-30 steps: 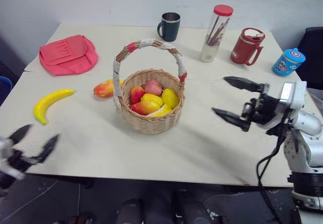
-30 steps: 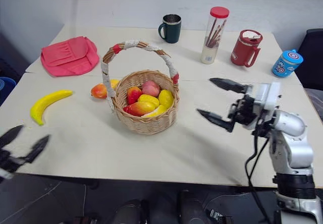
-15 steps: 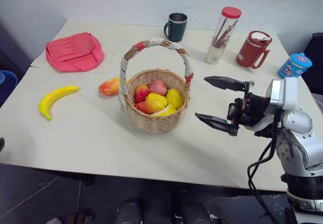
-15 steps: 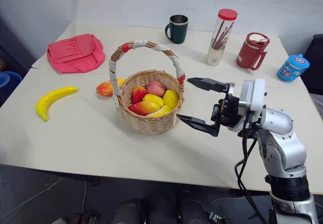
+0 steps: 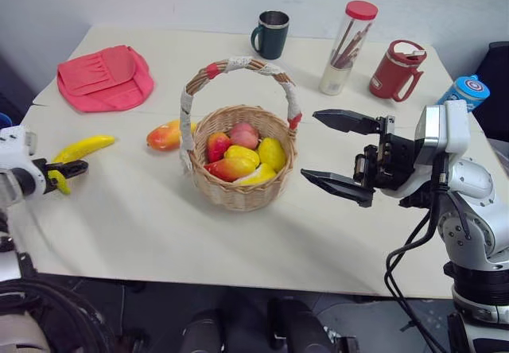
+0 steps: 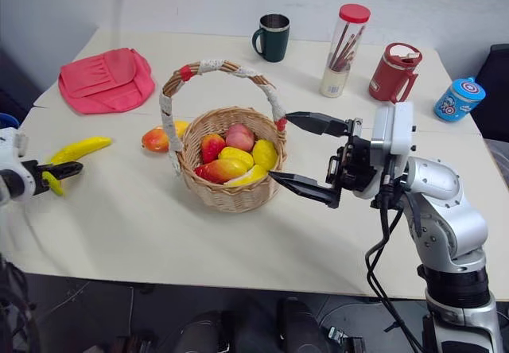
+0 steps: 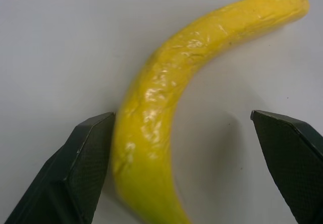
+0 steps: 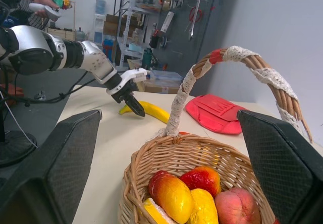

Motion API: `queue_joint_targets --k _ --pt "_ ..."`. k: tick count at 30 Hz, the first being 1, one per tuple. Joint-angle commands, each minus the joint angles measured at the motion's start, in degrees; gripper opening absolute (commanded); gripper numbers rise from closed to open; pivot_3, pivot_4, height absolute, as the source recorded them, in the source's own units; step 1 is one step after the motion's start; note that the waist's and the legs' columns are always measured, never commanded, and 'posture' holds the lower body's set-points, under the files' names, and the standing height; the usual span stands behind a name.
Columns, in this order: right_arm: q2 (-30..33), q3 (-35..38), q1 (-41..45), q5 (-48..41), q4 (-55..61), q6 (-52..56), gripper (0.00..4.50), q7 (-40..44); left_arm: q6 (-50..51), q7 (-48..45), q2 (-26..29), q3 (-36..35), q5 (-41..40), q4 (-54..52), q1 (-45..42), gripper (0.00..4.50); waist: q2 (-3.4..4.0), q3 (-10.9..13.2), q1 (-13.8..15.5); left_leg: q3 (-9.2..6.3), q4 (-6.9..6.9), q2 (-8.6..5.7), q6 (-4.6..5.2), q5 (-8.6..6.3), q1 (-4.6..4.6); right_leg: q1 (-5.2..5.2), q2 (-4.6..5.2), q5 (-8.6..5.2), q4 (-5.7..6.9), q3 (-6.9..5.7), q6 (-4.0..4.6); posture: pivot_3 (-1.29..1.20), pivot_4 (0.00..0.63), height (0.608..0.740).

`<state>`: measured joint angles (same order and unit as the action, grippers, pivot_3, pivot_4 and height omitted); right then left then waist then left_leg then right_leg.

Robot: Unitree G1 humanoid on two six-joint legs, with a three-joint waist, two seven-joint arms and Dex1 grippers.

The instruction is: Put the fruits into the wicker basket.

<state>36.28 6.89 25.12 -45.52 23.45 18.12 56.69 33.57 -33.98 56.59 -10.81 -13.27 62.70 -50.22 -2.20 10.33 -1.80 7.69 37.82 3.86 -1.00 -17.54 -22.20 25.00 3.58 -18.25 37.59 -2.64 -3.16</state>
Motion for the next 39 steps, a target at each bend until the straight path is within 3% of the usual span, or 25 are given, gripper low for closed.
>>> queue_joint_targets --k 1,6,9,11,15,17,19,21,23,26,29,32,35,39 --pt "0.3 1.4 -1.5 -0.2 3.0 -0.1 4.50 -0.7 -4.1 -0.6 1.3 0.0 2.6 4.5 -2.3 3.92 -0.02 0.0 0.1 0.08 0.15 0.02 0.04 -0.04 -0.10 0.14 0.09 0.00 0.14 -0.09 0.00 0.00 0.150 0.740" --pt "0.0 2.3 -4.1 0.5 3.3 -1.2 4.50 -1.6 -7.6 -6.5 2.1 -2.9 1.0 6.1 -0.5 2.52 -0.08 0.0 0.2 0.39 0.50 -0.04 0.27 -0.14 -0.08 0.21 0.35 0.09 0.16 -0.14 -0.15 0.00 0.150 0.740" --pt "-0.4 2.3 -6.1 1.3 2.8 -3.2 4.50 0.0 -14.0 -12.1 2.9 -4.5 0.5 4.5 6.1 1.55 -0.10 0.0 0.0 0.48 0.54 -0.09 0.34 -0.13 0.00 0.20 0.44 0.17 0.21 -0.10 -0.18 0.00 0.150 0.740" --pt "-0.4 2.3 -7.5 2.0 2.3 -4.3 4.50 0.7 -19.3 -18.4 3.1 -9.9 -4.2 0.7 10.9 0.96 -0.10 0.0 0.0 0.58 0.43 -0.07 0.34 -0.13 0.13 0.19 0.51 0.17 0.25 -0.11 -0.17 0.00 0.150 0.740" --pt "1.0 2.2 -9.2 4.7 1.4 -6.8 4.50 3.4 -14.6 -31.7 4.5 -20.1 -14.1 -19.3 27.3 0.90 -0.18 0.0 -0.2 0.68 0.40 -0.03 0.31 -0.11 0.03 0.39 0.57 0.17 0.31 -0.14 -0.14 0.00 0.150 0.740" --pt "0.8 2.9 -9.5 5.1 1.0 -7.0 4.50 2.7 -10.0 -38.0 4.6 -24.7 -18.0 -35.9 40.7 0.90 -0.21 0.0 -0.3 0.69 0.41 -0.05 0.33 -0.12 0.03 0.38 0.74 0.17 0.30 -0.13 -0.14 0.00 0.150 0.740" --pt "1.0 3.7 -9.6 5.6 0.4 -7.1 4.50 1.9 -0.6 -39.4 4.1 -29.0 -23.9 -53.2 51.0 0.90 -0.17 0.0 -0.3 0.70 0.40 -0.10 0.43 -0.18 0.06 0.34 0.98 0.19 0.25 -0.14 -0.10 0.00 0.150 0.740" --pt "1.3 4.4 -9.1 6.2 -0.7 -7.2 4.50 1.5 6.8 -36.3 2.9 -30.5 -29.9 -67.8 55.2 0.90 -0.16 0.0 0.2 0.65 0.42 -0.14 0.49 -0.21 0.08 0.26 1.04 0.19 0.23 -0.15 -0.10 0.00 0.150 0.740" --pt "1.7 4.9 -8.0 7.0 -2.4 -7.2 4.50 1.5 12.5 -29.0 0.7 -28.5 -36.5 -79.1 53.5 0.90 -0.09 0.1 0.9 0.40 0.42 -0.19 0.52 -0.21 0.14 0.00 1.11 0.23 0.14 -0.31 -0.08 0.00 0.150 0.740" --pt "2.1 4.9 -6.4 7.8 -4.5 -7.5 4.50 1.8 21.2 -7.5 -8.5 -15.5 -42.4 -89.4 36.9 0.90 0.50 0.3 2.1 0.25 0.34 -0.23 0.79 -0.35 0.84 -0.93 1.15 0.34 -0.16 -0.38 -0.10 0.00 0.150 0.740" --pt "2.1 4.4 -5.9 8.1 -4.6 -7.5 4.50 1.8 30.8 8.8 -17.8 -7.1 -43.5 -90.2 23.1 0.90 0.43 0.3 2.4 0.19 0.33 -0.29 0.87 -0.35 1.20 -1.42 1.04 0.42 -0.29 -0.40 -0.24 0.00 0.150 0.740" --pt "2.2 4.7 -6.2 8.0 -3.8 -7.3 4.50 1.4 38.8 23.2 -25.6 -4.2 -40.9 -87.0 13.6 0.90 0.42 0.3 1.4 0.36 0.33 -0.17 0.52 -0.18 1.12 -1.32 0.85 0.45 -0.39 -0.36 -0.29 0.00 0.150 0.740" --pt "2.3 5.6 -7.6 7.6 -1.9 -6.8 4.50 0.0 44.0 29.5 -26.9 -0.4 -36.2 -86.8 8.4 0.90 0.44 0.3 0.6 0.33 0.23 -0.13 0.46 -0.20 1.03 -1.17 0.68 0.44 -0.37 -0.27 -0.29 0.00 0.150 0.740" --pt "2.2 6.3 -9.4 7.5 -0.5 -6.7 4.50 -1.3 45.0 30.5 -26.1 2.7 -32.8 -87.5 6.6 0.90 0.45 0.3 0.2 0.33 0.17 -0.12 0.42 -0.21 1.02 -1.12 0.66 0.43 -0.60 -0.23 -0.28 0.00 0.150 0.740"
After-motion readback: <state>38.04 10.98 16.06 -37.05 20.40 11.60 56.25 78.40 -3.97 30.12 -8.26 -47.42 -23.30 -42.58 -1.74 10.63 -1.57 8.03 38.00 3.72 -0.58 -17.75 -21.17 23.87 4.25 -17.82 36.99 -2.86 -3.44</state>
